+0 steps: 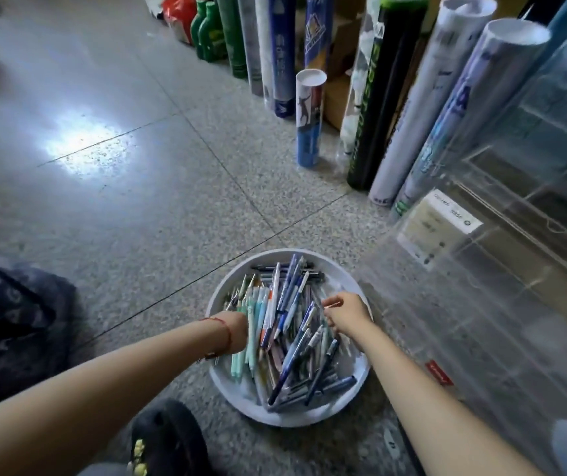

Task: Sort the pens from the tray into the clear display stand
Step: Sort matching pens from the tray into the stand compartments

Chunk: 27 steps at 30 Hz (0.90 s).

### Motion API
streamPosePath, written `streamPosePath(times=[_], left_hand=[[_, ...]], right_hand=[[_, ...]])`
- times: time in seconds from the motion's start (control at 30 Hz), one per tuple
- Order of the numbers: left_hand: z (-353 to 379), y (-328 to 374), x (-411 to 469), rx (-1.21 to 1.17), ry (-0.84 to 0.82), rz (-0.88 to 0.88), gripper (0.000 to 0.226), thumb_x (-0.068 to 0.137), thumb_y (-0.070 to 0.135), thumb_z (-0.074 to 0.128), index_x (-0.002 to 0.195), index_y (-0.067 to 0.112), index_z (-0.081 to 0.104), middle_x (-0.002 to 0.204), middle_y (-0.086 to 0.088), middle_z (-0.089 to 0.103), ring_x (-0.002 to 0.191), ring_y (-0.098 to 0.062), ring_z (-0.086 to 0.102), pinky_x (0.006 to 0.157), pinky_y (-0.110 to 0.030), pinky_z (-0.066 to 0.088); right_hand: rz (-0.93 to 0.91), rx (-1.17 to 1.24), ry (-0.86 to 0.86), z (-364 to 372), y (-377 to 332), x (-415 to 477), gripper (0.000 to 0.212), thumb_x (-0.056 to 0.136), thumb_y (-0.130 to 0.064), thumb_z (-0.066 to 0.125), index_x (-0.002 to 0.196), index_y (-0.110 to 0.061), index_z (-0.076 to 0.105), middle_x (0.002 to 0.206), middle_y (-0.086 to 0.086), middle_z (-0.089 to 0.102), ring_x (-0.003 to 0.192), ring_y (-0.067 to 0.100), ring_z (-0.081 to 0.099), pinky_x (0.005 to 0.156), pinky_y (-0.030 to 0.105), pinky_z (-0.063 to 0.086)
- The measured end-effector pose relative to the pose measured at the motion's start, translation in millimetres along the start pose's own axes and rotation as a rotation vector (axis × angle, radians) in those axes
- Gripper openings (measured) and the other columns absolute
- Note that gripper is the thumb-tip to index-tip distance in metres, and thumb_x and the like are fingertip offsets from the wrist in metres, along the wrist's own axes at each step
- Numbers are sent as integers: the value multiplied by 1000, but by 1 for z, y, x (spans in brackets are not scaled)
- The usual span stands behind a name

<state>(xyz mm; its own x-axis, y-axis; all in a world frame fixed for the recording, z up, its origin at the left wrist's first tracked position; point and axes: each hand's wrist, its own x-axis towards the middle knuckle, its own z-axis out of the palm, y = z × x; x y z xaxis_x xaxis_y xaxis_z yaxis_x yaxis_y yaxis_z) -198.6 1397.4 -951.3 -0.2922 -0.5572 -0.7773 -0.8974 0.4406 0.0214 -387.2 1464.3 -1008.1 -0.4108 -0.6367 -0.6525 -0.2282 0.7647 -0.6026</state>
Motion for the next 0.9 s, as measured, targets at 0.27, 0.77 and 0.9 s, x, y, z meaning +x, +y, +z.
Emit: streamPosePath(times=[0.27, 0.77, 0.9], left_hand=[[51, 19, 18, -205, -59, 147, 35, 89, 8, 41, 119, 8, 60, 121, -12, 61, 112, -27, 56, 93, -30, 45], [24, 47, 38, -643, 306, 130, 33, 91, 21, 52, 122, 11, 50, 118, -7, 56, 100, -21, 57, 83, -28, 46], [22, 57, 41, -866, 243, 153, 8, 95, 20, 49, 94, 12, 49, 85, -3, 55, 64, -11, 50, 53, -19, 41]], right_hand=[[-112, -197, -107, 6, -6, 17, 36, 92, -24, 56, 119, -1, 58, 116, 20, 60, 72, 21, 58, 71, 30, 46], [-87, 168, -126, -3, -24, 26, 14, 90, -13, 60, 77, -9, 61, 70, 6, 58, 57, 11, 58, 50, 17, 49], [-136, 298, -224, -15, -42, 15, 9, 90, -14, 60, 87, -5, 61, 69, 4, 62, 55, 10, 61, 53, 18, 49]])
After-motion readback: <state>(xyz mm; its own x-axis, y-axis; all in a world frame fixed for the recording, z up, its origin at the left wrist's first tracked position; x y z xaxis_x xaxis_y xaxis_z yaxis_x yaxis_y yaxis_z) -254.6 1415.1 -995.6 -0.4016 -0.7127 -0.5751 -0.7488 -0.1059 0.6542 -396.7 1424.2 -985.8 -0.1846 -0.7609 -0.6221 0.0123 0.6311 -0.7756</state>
